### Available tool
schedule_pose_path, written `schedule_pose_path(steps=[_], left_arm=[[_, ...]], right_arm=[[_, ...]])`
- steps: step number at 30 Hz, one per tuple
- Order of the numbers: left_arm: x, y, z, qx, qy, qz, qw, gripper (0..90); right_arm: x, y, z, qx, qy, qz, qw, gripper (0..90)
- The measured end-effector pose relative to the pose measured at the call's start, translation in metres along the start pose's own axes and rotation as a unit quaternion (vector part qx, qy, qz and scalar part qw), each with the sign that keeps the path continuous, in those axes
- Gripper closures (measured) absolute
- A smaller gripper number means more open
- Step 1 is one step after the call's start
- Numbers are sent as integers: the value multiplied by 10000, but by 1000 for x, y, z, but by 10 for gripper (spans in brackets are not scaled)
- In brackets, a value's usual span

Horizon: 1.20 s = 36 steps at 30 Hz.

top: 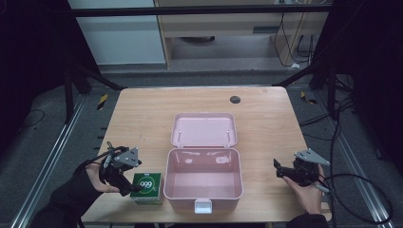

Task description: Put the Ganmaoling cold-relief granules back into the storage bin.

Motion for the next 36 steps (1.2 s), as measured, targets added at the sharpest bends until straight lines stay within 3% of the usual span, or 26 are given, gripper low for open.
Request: schedule_pose_path(steps=[20, 36], left_arm=[[5, -24, 7, -201, -243, -353, 9989, 92], [7, -39, 10, -346, -384, -485, 9975, 76]], right_arm=[[-1, -2, -1, 4, 51, -133, 9999, 39], [-2, -4, -2, 3, 110, -193, 9998, 31]])
Point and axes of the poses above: each handheld gripper's, and its own axes: y roughly backward along the jaws, x roughly out of its top, z roughly to its right, the point moved 1 cm from there along -y, roughly forward along the jaws, and after that the axes turned 9 degrees about -y, right-handed, at the moved point
